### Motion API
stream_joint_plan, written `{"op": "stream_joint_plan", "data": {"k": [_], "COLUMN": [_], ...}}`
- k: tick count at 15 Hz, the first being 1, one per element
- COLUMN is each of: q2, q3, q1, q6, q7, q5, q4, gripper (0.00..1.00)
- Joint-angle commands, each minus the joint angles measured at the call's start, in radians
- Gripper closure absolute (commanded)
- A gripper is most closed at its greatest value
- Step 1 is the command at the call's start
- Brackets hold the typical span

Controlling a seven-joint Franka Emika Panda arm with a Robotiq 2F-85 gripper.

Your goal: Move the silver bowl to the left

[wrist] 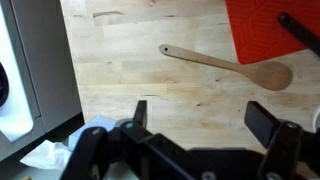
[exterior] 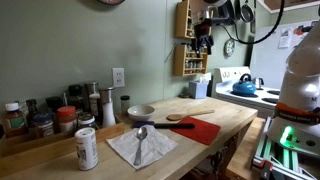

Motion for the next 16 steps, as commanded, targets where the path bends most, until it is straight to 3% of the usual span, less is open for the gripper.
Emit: {"op": "stream_joint_plan", "data": {"k": [1,8,12,16], "q2": [0.003,0.003,-0.013,-0.010], "q3": [-0.022,-0.022,0.014,0.053], "q1": [0.026,0.026,0.067,0.079], "q6": [-0.003,-0.003,0.163,0.326], "q7": [0.008,0.008,-0.028,0.043], "q5": [-0.008,-0.008,-0.121,-0.237], "q4": [0.002,0.002,-0.104,-0.242], "gripper": [0.00,0.00,0.00,0.00]}}
